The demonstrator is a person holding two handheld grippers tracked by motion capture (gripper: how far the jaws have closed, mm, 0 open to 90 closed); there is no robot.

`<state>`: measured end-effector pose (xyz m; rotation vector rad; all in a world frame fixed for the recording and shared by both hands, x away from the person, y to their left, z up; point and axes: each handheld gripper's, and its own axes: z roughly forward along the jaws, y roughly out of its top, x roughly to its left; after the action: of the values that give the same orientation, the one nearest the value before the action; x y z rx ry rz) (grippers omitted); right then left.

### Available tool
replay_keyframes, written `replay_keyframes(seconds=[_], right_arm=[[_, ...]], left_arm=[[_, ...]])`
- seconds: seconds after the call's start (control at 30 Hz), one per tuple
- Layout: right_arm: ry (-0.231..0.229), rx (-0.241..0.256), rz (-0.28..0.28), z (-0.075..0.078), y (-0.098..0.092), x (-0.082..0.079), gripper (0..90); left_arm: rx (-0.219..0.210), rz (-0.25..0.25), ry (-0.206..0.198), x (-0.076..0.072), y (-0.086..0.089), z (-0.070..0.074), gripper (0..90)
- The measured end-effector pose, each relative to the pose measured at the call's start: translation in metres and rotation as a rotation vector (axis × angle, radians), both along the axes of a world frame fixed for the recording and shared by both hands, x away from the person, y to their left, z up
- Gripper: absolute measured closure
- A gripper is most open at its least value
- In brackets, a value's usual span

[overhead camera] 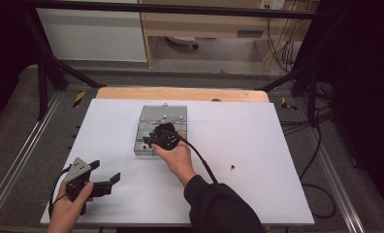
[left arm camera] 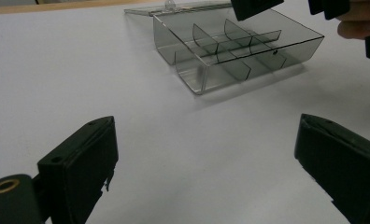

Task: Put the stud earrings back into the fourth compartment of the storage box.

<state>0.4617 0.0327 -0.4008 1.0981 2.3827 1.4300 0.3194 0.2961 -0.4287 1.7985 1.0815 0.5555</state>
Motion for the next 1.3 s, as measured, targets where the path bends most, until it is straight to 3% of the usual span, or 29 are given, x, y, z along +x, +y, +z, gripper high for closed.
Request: replay_keyframes(seconds=[0.13, 0.33, 0.53, 0.73, 0.97, 1.3], right_arm=[[-0.007, 0.002, -0.007, 0.009, -0.007, -0.004, 50.2], [-0.048, -0.037, -0.034, 0.019, -0.026, -0.013, 25.7], [-0.049, -0.043, -0.075, 0.026, -0.056, -0.021, 11.5], [-0.058, -0.052, -0.109, 0.030, -0.093, -0.030, 7.3], [-0.057, -0.024, -0.169, 0.030, -0.142, -0.039, 5.9], [-0.033, -0.046, -0.255, 0.013, -0.205, -0.060, 6.2]], left_arm=[[0.002, -0.002, -0.001, 0.000, 0.000, 0.000, 6.2], [0.009, -0.009, 0.000, 0.000, -0.001, 0.000, 6.2], [0.008, -0.006, -0.001, 0.000, -0.001, 0.000, 6.2], [0.007, -0.001, -0.004, 0.000, 0.000, 0.000, 6.2], [0.004, 0.005, -0.006, 0.000, 0.000, 0.000, 6.2], [0.004, 0.012, -0.005, -0.001, 0.000, -0.001, 6.1]])
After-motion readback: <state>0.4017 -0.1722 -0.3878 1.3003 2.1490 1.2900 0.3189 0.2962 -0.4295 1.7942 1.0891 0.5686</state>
